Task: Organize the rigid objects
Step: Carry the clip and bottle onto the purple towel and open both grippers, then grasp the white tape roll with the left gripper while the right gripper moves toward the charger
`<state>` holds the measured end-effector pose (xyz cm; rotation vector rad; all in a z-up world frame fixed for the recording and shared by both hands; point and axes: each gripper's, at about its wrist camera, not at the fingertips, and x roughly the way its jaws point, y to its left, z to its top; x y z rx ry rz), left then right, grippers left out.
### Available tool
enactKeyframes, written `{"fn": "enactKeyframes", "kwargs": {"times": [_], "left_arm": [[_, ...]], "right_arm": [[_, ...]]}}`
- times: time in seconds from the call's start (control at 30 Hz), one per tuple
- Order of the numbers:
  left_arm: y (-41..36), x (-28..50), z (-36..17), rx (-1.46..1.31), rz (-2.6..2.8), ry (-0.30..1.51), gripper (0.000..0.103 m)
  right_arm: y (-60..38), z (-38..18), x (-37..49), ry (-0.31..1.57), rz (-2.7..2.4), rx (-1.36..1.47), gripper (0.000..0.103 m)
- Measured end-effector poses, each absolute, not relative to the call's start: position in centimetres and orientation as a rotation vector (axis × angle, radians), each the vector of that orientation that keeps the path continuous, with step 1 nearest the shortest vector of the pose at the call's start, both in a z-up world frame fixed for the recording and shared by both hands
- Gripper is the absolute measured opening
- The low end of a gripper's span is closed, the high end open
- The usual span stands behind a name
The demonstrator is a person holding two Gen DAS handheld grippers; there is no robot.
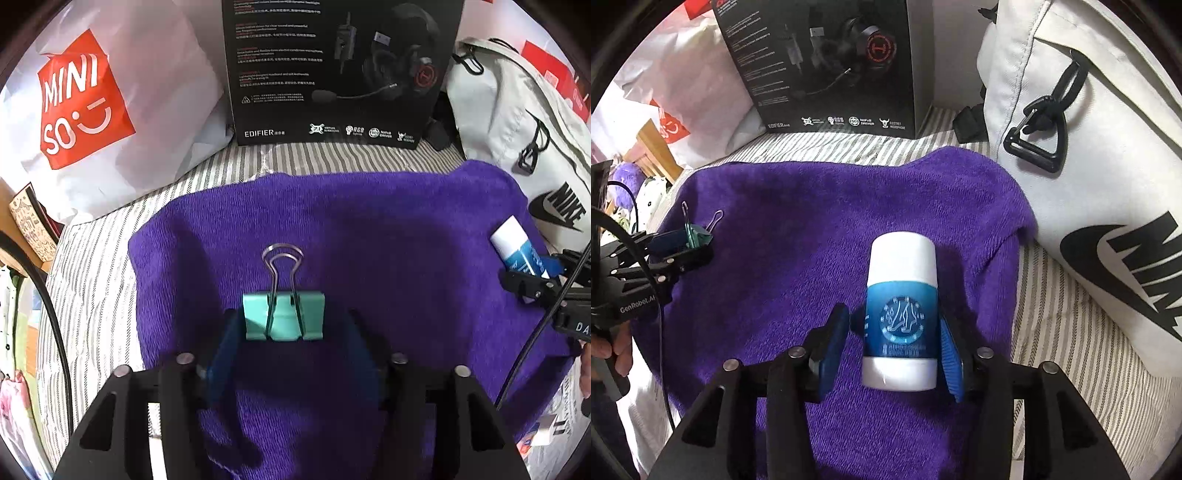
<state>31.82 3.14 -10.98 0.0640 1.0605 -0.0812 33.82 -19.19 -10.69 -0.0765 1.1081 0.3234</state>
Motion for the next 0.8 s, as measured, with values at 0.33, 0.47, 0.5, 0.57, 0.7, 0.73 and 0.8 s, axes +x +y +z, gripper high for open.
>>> {"fn": "enactKeyframes", "kwargs": {"times": [0.33,0.47,0.5,0.57,0.7,0.73,0.8], "left_arm": [[3.5,29.2,-10.8,0.027,-0.069,1.077,0.063],[3.3,27.1,-9.9,0.024,-0.083,1.053,0.063],[3.2,26.6,-9.5,0.022,-0.089,1.046,0.063],[2.9,25.2,-8.8,0.016,-0.105,1.031,0.063],[2.3,22.3,-7.5,0.024,-0.135,1.004,0.063],[2.1,21.2,-7.2,0.024,-0.150,0.996,0.063],[1.7,19.7,-6.8,0.021,-0.178,0.985,0.063]], "right_arm": [[-20.7,-8.1,29.7,1.090,0.297,-0.056,0.053],[-21.5,-7.1,27.2,1.078,0.288,-0.028,0.055],[-21.6,-6.9,26.7,1.076,0.282,-0.022,0.055],[-21.9,-6.4,25.1,1.067,0.272,-0.009,0.055],[-22.8,-5.5,21.8,1.055,0.253,0.023,0.055],[-23.0,-5.2,20.7,1.049,0.248,0.038,0.056],[-23.4,-5.0,19.3,1.044,0.248,0.060,0.059]]}}
